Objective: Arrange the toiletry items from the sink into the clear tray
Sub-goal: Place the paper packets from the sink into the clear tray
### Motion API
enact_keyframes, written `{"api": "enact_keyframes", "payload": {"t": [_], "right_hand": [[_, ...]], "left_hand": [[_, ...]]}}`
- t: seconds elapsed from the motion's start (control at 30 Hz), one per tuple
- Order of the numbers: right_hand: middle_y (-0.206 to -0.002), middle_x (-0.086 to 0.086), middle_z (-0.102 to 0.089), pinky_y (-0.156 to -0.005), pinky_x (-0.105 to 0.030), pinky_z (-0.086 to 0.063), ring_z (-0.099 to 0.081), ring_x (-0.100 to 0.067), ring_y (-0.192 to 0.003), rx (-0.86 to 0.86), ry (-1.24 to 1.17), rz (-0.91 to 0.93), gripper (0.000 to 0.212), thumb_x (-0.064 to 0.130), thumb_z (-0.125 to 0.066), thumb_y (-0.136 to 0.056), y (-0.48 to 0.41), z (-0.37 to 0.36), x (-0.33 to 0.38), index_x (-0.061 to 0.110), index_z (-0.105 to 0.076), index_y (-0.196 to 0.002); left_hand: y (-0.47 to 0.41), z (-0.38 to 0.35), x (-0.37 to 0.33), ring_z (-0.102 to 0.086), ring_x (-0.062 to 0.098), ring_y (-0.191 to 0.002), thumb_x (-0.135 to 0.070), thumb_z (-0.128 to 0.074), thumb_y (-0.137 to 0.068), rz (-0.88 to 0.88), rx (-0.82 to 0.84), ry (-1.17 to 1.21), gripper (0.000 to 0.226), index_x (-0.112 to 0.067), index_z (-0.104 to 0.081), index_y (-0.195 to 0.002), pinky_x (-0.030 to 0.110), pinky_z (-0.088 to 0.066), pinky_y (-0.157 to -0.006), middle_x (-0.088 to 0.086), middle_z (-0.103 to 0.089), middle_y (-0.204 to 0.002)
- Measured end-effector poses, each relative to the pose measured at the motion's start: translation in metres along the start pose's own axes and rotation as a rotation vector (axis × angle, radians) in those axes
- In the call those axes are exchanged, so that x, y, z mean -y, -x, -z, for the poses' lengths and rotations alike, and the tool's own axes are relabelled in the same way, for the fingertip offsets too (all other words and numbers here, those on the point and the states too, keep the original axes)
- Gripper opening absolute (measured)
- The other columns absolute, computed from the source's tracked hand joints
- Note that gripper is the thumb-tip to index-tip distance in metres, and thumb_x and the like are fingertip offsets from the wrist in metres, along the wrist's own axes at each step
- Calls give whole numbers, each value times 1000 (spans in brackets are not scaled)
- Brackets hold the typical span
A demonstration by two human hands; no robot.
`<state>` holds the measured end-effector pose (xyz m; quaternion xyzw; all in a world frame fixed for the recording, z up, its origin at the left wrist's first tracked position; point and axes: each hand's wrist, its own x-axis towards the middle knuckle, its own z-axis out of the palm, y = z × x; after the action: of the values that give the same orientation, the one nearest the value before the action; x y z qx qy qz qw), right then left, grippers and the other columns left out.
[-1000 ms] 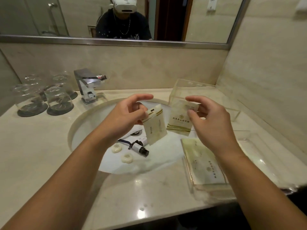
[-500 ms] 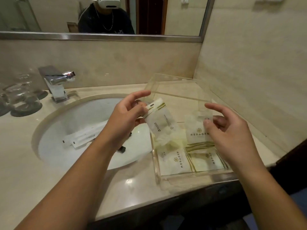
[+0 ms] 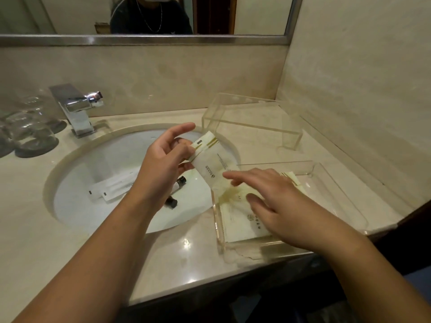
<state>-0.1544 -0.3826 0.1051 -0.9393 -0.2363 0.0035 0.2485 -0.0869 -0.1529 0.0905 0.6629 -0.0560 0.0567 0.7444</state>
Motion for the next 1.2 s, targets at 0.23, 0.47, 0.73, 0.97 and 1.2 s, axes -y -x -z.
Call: {"api": "enact_keyframes", "payload": {"t": [0.23, 0.47, 0.73, 0.97, 1.2], "right_hand": [[-117, 31, -49, -99, -15, -32, -40, 9, -120, -33, 32, -133, 31, 41, -65, -89, 18, 9, -28, 48, -61, -119], [-116, 29, -52, -100, -16, -35, -45, 9, -116, 3, 26, -117, 33, 48, -68, -85, 17, 4, -27, 48, -63, -117], [-110, 27, -61, -76, -12, -38, -55, 8, -100, -260, -138, -223, 33, 47, -70, -83, 19, 8, -32, 47, -64, -115], [-110, 21, -70, -87, -30, -56, -66, 2, -99, -380, -528, -310, 47, 46, -71, -82, 28, 17, -25, 43, -61, -128], [-93, 6, -77, -69, -32, -58, -71, -16, -85, -475, -564, -225, 18, 16, -75, -86, 44, 25, -39, 30, -78, -96]], "left_hand": [[-3, 0, 2, -69, 16, -92, -7, -54, -93, 4, 4, -11, 42, -27, -65, -129, 36, -58, -83, 0, -58, -85], [0, -1, 2, -67, 16, -89, -9, -54, -93, -13, 14, -61, 41, -29, -66, -126, 52, -56, -94, 0, -58, -85], [5, -5, -2, -66, 19, -90, -10, -61, -90, 1, 103, -12, 42, -25, -65, -129, 46, -54, -91, -3, -64, -84], [18, -34, -17, -67, 20, -86, -3, -68, -93, -28, 236, 19, 37, -21, -66, -126, 41, -58, -89, 4, -64, -89], [31, -58, -22, -64, 17, -82, -3, -73, -88, -133, 350, -103, 34, -15, -68, -119, 29, -54, -78, 1, -68, -85]]}}
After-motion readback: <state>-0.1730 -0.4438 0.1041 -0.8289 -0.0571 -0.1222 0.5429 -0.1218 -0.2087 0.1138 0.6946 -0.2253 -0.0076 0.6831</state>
